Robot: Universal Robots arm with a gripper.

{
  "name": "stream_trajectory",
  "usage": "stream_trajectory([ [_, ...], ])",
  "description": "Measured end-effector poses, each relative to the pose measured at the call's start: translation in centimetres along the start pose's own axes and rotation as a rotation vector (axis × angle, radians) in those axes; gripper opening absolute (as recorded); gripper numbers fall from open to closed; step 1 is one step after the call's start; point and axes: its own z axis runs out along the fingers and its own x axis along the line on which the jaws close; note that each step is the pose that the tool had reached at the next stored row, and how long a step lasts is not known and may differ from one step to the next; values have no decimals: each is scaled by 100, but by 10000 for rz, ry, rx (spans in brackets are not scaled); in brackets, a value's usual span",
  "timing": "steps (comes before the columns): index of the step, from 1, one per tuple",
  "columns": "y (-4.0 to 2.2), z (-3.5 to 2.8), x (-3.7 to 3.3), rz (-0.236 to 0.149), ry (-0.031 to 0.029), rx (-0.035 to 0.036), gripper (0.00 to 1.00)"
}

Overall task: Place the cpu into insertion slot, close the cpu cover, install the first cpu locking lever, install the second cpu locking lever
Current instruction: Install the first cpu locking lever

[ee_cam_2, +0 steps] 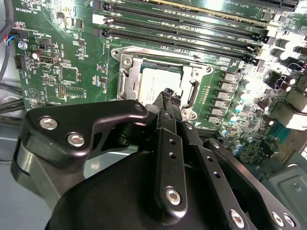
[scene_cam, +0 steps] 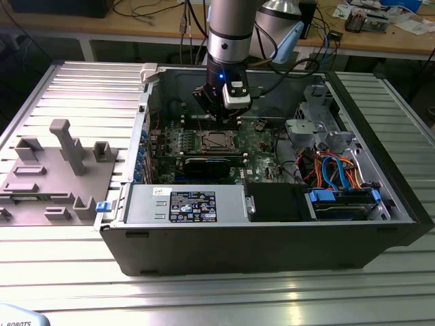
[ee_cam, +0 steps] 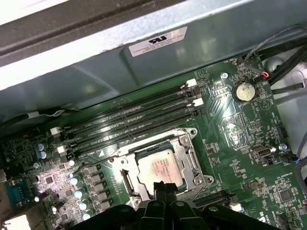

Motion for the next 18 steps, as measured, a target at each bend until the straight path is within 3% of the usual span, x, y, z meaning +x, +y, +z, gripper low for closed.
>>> stream_trajectory([
  [18,0,0,0,-141,-2,2,11],
])
